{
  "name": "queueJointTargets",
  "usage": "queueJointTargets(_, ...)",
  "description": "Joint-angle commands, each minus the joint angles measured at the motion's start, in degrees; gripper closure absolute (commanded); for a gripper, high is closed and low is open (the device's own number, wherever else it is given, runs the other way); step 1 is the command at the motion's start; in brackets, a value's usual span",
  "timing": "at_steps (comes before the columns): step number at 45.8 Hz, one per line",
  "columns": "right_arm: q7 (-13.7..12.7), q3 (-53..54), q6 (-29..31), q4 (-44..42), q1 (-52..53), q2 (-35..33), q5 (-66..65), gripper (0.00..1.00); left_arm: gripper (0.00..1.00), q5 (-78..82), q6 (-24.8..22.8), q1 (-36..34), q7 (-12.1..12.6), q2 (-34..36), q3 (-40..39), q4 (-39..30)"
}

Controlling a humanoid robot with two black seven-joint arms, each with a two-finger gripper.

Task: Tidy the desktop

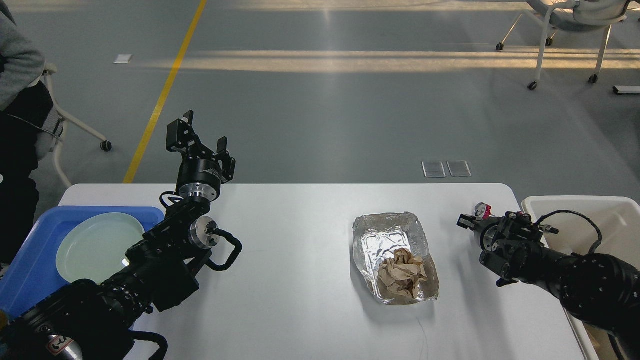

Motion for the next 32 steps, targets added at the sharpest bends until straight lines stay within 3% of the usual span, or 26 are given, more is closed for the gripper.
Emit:
queueJointTargets(1, -0.1, -2.1, 0.2, 6.3, 3.7, -3.6, 0.0, 1.0, 0.01, 0.0, 0.0, 0.0, 0.0, 0.0, 0.0, 0.0)
queueJointTargets(9, -0.1, -2.8, 0.1, 15.7, 8.5, -7.5, 0.1, 1.0, 0.01, 0.0, 0.0, 0.0, 0.0, 0.0, 0.0, 0.0)
queueJointTargets(19, -0.1, -2.5, 0.1, 22.3, 12.8, -10.5, 0.1, 0.53, 0.01, 0.0, 0.0, 0.0, 0.0, 0.0, 0.0, 0.0)
queueJointTargets(32, -0.1, -2.3, 0.1, 31.9, 19.2, -15.0, 0.3, 0.06, 0.01, 0.0, 0.0, 0.0, 0.0, 0.0, 0.0, 0.0)
